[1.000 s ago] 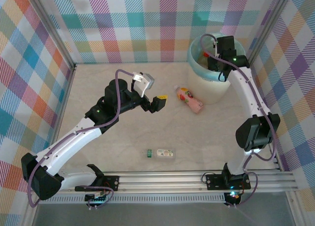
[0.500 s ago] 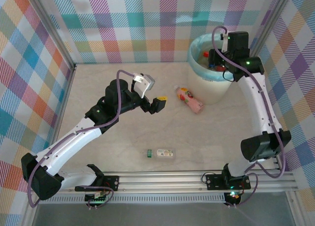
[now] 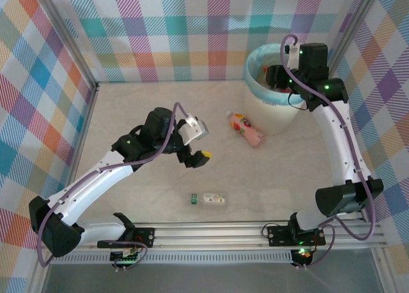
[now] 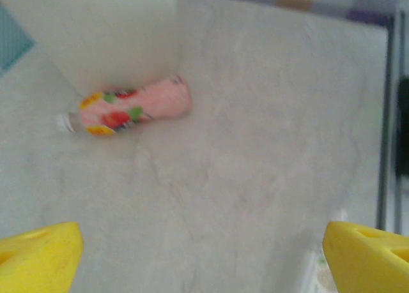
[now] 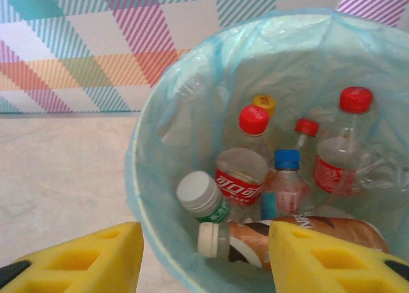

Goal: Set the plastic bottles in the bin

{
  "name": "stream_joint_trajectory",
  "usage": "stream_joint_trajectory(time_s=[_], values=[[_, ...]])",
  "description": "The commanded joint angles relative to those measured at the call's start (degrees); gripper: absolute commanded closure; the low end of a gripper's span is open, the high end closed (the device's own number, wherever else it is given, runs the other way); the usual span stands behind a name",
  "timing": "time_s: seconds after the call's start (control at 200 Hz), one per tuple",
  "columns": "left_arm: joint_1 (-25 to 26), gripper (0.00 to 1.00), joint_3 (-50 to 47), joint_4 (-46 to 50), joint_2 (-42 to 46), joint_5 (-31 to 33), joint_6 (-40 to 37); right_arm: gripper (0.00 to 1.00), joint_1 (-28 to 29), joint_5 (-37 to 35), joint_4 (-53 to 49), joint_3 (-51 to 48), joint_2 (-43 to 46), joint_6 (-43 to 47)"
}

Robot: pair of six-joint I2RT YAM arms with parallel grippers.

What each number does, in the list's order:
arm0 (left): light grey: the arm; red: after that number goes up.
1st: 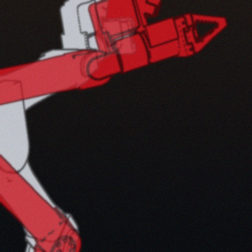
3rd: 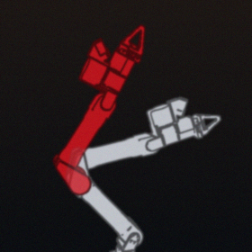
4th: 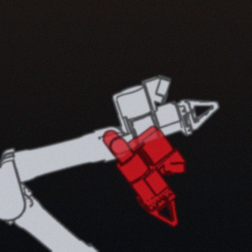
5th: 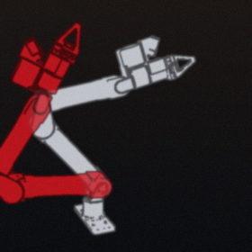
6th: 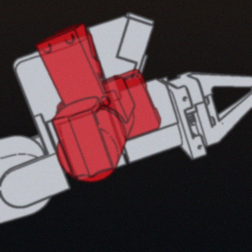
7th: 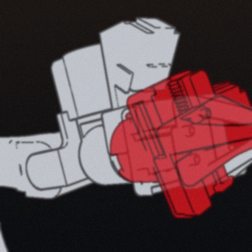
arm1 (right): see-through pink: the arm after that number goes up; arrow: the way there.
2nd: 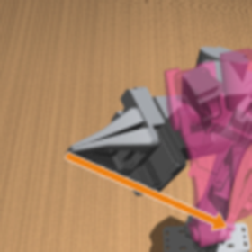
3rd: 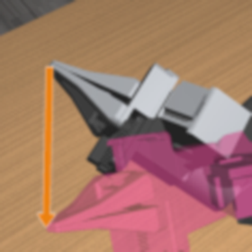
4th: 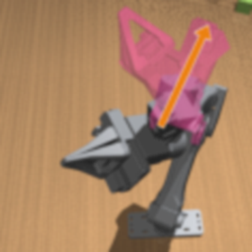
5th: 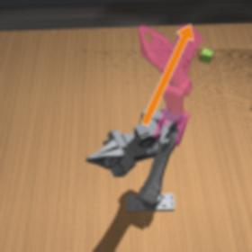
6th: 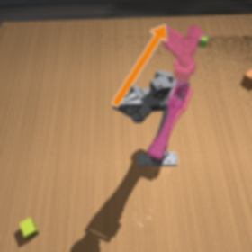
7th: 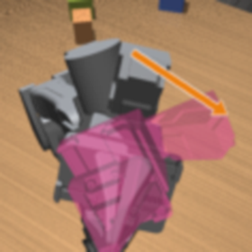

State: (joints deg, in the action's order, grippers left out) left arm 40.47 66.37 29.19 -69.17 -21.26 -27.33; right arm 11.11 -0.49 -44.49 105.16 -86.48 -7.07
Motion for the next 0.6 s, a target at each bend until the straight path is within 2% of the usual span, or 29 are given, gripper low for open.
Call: stream_joint_trajectory(time_s=[0.0, 0.2, 0.37, 0.595], values=[[2.75, 0.04, -0.87, 9.63, -0.2, -2.98, -9.49, 0.46, 1.22, 3.21, 2.95, -1.72, 4.47, -0.43], [9.7, 0.02, -4.7, 15.86, -5.7, 2.3, -15.17, 0.43, 3.11, 3.75, 5.52, -7.1, 8.08, 0.5], [12.04, 0.04, -6.96, 16.79, -10.62, 4.91, -15.39, 0.41, 3.39, 3.11, 6.52, -9.79, 9.29, 0.53], [13.48, 0.05, -10.9, 12.81, -14.58, 10.47, -15.89, 0.4, 3.48, 2.69, 6.81, -9.55, 9.22, 1.12]])
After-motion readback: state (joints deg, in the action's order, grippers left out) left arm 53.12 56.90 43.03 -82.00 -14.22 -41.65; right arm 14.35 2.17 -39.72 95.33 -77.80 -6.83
